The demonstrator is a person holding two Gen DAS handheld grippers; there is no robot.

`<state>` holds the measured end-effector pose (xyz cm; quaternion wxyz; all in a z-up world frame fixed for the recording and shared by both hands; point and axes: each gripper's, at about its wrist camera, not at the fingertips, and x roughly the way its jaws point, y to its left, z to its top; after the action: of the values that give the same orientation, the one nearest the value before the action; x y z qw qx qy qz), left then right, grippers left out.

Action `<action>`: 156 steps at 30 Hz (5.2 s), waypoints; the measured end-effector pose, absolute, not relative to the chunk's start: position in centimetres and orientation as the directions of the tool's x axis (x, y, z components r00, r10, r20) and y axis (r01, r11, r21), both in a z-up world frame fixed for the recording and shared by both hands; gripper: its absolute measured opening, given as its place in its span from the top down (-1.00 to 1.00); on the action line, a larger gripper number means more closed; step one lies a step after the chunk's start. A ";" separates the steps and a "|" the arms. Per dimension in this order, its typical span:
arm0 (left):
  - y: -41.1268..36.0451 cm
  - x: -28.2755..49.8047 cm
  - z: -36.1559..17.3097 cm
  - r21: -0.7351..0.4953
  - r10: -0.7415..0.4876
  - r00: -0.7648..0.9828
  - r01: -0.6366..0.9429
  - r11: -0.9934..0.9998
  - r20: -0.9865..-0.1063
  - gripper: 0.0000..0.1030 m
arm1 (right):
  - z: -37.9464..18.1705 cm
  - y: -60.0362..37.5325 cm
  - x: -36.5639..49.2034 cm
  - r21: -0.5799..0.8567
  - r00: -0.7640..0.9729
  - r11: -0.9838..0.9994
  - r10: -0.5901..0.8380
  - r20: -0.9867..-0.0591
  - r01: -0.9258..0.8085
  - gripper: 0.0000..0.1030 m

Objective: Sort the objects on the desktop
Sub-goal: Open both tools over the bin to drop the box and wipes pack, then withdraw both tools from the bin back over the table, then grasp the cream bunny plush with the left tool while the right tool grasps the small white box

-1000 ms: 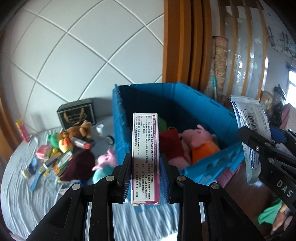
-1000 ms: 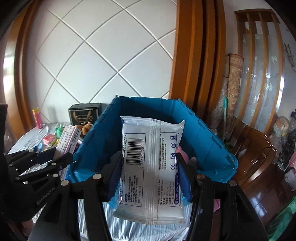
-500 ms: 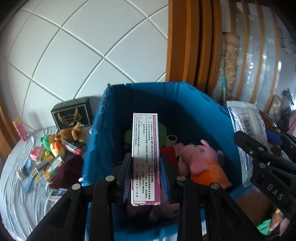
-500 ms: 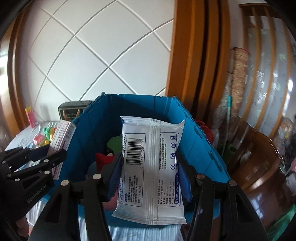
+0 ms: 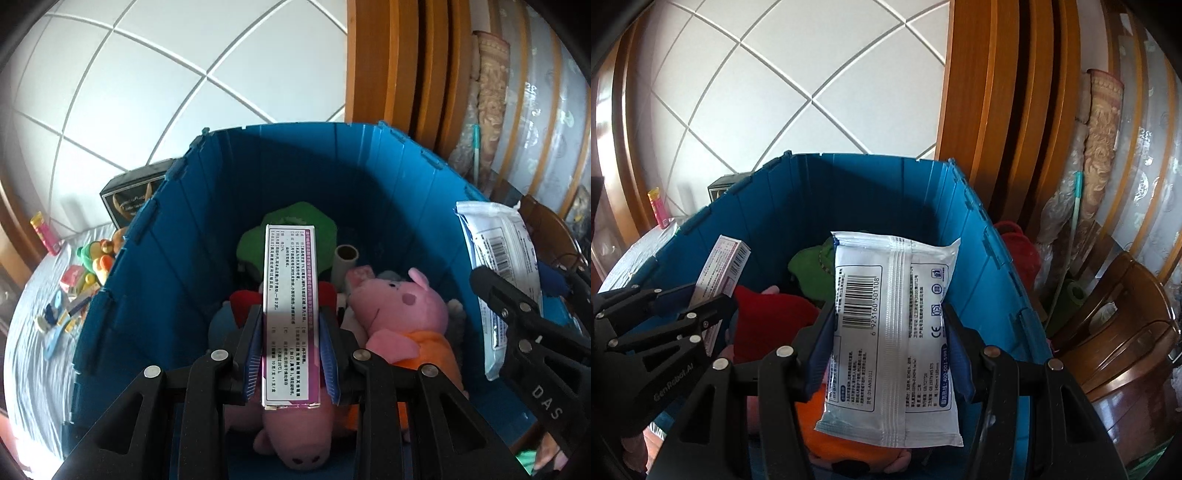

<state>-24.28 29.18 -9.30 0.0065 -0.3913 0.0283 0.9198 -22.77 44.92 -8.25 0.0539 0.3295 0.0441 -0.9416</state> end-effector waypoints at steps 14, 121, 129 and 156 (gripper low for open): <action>29.7 -24.3 -9.2 0.043 -0.006 -0.702 -0.036 -0.998 -0.712 -0.21 | -9.2 46.5 -22.5 -0.026 -0.767 -0.994 -0.065 -0.638 0.106 -0.24; -27.7 -4.8 -14.4 -0.024 -0.212 -0.604 0.358 -0.934 -0.769 -0.67 | -12.4 -0.8 -8.6 0.022 -0.736 -0.961 -0.225 -0.638 0.275 -1.00; -30.0 -10.2 -15.5 0.005 -0.265 -0.564 0.420 -0.908 -0.782 -0.67 | -14.3 -2.5 -15.8 0.056 -0.692 -0.943 -0.279 -0.666 0.327 -1.00; -44.0 -26.7 -26.1 0.119 -0.294 -0.406 0.403 -0.907 -0.865 -0.67 | -26.2 -8.4 -32.3 0.092 -0.481 -0.971 -0.192 -0.856 0.223 -1.00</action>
<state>-26.69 -43.97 -26.05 -0.2083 -0.5036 -0.0544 0.8367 -32.33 -8.40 -26.16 0.1204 0.4952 0.0156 -0.8602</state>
